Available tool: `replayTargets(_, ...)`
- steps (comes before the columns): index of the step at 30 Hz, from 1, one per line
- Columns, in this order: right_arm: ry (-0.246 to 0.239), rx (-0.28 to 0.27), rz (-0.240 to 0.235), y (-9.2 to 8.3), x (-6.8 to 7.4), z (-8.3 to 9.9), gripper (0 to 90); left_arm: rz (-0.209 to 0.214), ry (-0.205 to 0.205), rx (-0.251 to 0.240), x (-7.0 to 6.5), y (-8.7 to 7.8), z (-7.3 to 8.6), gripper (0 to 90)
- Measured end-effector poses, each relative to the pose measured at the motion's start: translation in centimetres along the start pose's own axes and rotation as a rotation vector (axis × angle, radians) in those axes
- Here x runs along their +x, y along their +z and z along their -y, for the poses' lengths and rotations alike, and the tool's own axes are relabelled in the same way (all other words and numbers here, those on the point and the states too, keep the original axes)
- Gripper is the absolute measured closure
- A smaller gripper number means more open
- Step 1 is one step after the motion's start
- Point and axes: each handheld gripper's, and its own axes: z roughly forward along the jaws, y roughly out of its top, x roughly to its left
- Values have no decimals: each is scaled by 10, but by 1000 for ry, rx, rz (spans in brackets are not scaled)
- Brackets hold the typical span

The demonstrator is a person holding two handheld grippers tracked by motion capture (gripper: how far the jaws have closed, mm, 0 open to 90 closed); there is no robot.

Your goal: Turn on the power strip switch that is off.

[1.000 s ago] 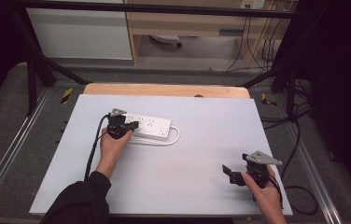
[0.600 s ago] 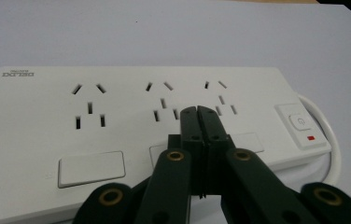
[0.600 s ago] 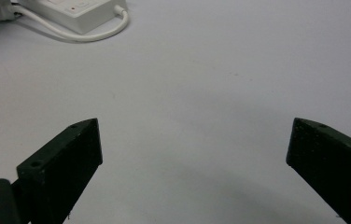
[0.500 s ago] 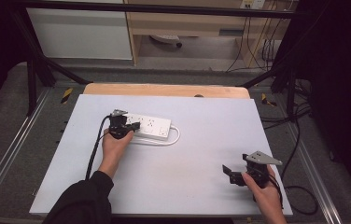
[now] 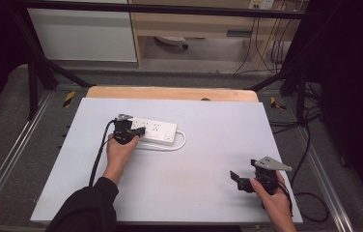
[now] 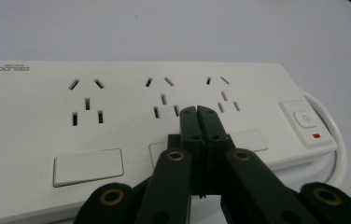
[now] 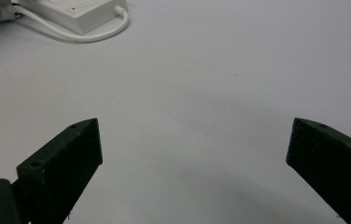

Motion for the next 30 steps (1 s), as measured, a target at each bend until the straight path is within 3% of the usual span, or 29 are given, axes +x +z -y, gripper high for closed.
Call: replayTargets(30, -3, 2, -3, 0, 0, 0, 39, 9, 1, -3, 0, 1, 1, 900)
